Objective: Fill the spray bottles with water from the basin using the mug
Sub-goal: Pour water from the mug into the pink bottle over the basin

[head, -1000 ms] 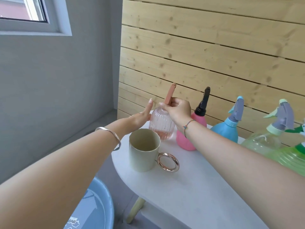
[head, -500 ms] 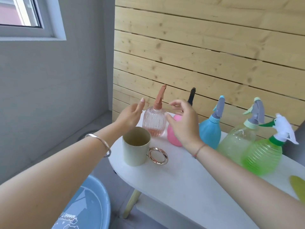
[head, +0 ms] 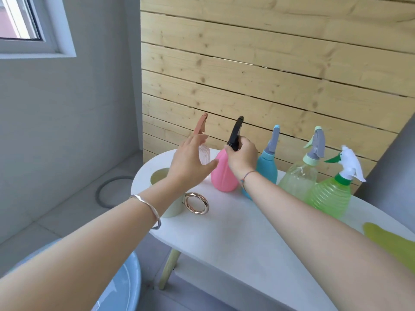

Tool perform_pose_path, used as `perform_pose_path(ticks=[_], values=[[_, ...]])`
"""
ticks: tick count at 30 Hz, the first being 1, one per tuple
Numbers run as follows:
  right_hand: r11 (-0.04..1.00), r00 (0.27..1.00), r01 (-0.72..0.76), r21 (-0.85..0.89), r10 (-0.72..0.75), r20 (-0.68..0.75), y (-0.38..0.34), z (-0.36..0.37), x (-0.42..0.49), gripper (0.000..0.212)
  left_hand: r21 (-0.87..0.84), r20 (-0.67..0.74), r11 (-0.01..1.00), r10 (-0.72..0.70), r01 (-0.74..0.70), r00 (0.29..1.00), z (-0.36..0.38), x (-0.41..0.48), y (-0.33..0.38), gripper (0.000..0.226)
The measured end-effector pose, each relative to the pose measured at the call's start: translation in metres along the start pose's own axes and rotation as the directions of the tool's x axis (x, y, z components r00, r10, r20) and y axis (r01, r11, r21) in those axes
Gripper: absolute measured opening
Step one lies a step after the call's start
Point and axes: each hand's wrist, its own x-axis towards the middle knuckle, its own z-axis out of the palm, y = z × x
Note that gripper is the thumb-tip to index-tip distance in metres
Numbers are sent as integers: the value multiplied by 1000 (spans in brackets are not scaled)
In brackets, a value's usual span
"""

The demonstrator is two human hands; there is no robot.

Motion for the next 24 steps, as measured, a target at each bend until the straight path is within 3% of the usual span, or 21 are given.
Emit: perform_pose_path(ticks=[3,5,7,9,12,16,19,21,24], values=[[982,989,146,120,-147,2,-16,-27,-13,10,-33,55,993,114,-112,992,9,-7,6,109],[960,980,199,195,-196,-36,-32,-53,-23,17,-75,101,991,121,-113,988,14,-17,15,132],[936,978,206,284,-195,-67,-43,-79,-32,22,-226,131,973,69,-38,989,19,-27,26,138],[911,986,163,379,-160,-40,-48,-100,-43,19,-379,208,918,-35,113,977,20,-39,41,130],[879,989,84,470,-130,65,-46,-123,-59,13,-420,250,893,-60,164,966,27,-55,56,99],[878,984,11,479,-96,153,-36,-141,-76,14,-477,278,851,-92,221,956,31,-81,68,94],[850,971,-76,521,-55,232,-30,-151,-82,25,-551,410,775,-71,309,909,28,-93,72,85],[782,946,-181,596,-27,322,-26,-160,-81,34,-619,566,673,23,406,824,23,-97,73,75],[604,893,-330,725,-48,447,-22,-168,-83,35,-660,735,353,118,664,668,8,-100,79,72]])
